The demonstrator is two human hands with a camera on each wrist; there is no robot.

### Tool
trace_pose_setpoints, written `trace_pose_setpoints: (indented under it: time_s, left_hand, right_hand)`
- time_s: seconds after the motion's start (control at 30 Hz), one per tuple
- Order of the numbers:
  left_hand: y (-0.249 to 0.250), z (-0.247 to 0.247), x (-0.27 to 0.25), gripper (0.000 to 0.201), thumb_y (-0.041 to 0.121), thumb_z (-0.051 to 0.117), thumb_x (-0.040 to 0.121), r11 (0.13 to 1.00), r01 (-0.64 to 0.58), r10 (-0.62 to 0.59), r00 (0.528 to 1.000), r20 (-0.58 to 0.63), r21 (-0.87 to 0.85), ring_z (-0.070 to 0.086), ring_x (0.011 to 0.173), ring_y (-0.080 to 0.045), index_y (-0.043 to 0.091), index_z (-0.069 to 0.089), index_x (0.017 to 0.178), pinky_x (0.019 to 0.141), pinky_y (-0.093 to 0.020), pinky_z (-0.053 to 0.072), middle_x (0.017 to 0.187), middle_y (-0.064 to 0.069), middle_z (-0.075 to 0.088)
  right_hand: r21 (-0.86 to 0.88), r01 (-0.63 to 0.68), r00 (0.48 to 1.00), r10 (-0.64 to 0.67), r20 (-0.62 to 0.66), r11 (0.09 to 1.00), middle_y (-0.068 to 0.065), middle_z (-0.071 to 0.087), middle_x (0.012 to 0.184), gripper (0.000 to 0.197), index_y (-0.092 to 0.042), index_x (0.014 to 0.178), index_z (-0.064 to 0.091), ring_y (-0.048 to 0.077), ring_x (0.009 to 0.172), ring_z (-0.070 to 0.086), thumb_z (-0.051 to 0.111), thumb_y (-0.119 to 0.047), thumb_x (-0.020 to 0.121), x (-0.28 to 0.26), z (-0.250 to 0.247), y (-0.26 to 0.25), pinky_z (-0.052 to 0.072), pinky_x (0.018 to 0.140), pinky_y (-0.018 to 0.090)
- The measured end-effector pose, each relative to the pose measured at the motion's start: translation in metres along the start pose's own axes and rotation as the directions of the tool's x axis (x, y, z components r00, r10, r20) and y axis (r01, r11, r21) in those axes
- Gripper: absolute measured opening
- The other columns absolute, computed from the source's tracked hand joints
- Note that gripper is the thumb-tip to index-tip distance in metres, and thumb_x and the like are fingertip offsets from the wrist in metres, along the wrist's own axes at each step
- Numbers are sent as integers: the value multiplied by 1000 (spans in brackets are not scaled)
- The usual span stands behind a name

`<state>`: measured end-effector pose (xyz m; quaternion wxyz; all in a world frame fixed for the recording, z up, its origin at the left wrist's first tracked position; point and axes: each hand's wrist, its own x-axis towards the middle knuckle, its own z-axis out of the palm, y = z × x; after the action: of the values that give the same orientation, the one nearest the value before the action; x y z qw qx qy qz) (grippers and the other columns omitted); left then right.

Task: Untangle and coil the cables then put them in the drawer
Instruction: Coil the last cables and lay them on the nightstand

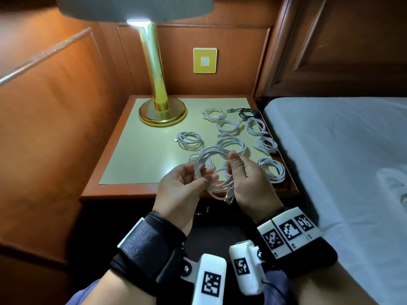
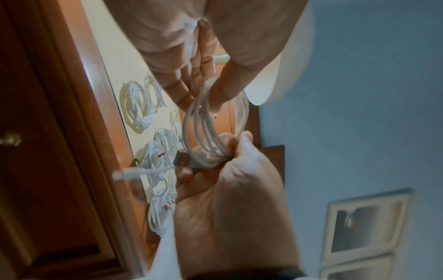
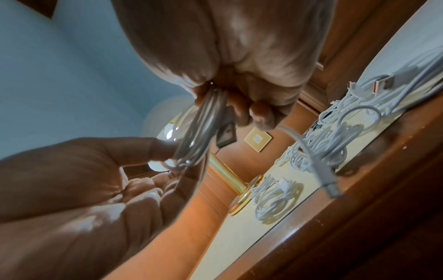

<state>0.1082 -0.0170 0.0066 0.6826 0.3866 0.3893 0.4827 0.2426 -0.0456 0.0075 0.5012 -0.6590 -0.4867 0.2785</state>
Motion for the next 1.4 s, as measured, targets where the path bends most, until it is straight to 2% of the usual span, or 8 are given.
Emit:
trace_pose_setpoints:
  time_s: [0.2, 0.5, 0.67, 0.77, 1.0, 1.13, 1.23, 1.4]
  left_hand:
    - [6, 1, -4, 30, -8, 61, 80, 974, 125, -85, 975, 205, -191, 66, 67, -21, -7, 56, 110, 65, -26, 57, 80, -13, 69]
    - [13, 5, -4, 27, 5, 52, 82, 964, 74, -31, 985, 172, -254, 47, 68, -21, -2, 61, 106, 67, -30, 47, 63, -5, 41]
    - [14, 0, -1, 57, -7, 49, 69, 947, 63, -7, 985, 175, -315, 53, 76, -24, 5, 56, 125, 71, -31, 51, 100, -16, 51]
    - [19, -5, 1, 65, -7, 49, 70, 949, 97, -26, 973, 231, -300, 52, 67, -18, 3, 52, 134, 61, -24, 53, 93, -12, 55]
    - [19, -4, -1, 58, -2, 53, 70, 998, -34, 42, 978, 205, -43, 49, 73, -23, 6, 53, 127, 63, -26, 46, 103, -17, 54]
    - [12, -7, -5, 59, -1, 51, 71, 932, -249, 173, 944, 281, 263, 53, 82, -14, 19, 51, 126, 79, -29, 50, 104, -2, 61]
    - [7, -11, 0, 59, 3, 53, 72, 855, -303, 210, 944, 254, 420, 60, 82, -24, 24, 51, 127, 80, -43, 56, 105, -16, 60]
    - [0, -21, 9, 35, 16, 73, 82, 736, -280, 274, 956, 107, 616, 63, 76, 0, 31, 60, 111, 74, -27, 55, 100, -1, 61]
  right_hand:
    - [-49, 19, 1000, -19, -15, 999, -9, 48, 60, 42, -19, 70, 48, 8, 57, 44, 39, -44, 102, 2, -3, 4, 40, 63, 31]
    - [-68, 184, 983, -185, -3, 980, -9, 47, 70, 35, -27, 74, 48, 1, 59, 47, 37, -39, 104, 3, 1, 9, 36, 61, 15]
    - [-43, 224, 971, -219, 90, 974, -4, 52, 76, 35, -26, 77, 53, 4, 66, 51, 39, -48, 100, 3, 0, 10, 42, 65, 21]
    - [-75, 245, 964, -235, 128, 967, -4, 55, 77, 33, -25, 78, 55, 4, 68, 53, 43, -45, 101, 3, -3, 10, 44, 66, 23]
    - [-146, 244, 968, -233, 90, 959, 8, 62, 85, 45, -8, 94, 62, 24, 80, 61, 42, -49, 96, 6, -1, 14, 52, 73, 46]
    - [-141, 279, 960, -275, 46, 950, 4, 61, 85, 36, -13, 92, 63, 17, 79, 60, 46, -43, 99, 5, -4, 15, 51, 70, 30]
    - [-152, 331, 943, -330, 36, 931, 0, 56, 82, 29, -12, 90, 63, 9, 75, 55, 49, -35, 101, 3, -3, 13, 42, 66, 14]
    - [-110, 295, 941, -308, -136, 949, 0, 61, 79, 33, -16, 89, 61, 15, 66, 59, 45, -42, 102, 6, -4, 12, 45, 58, 18]
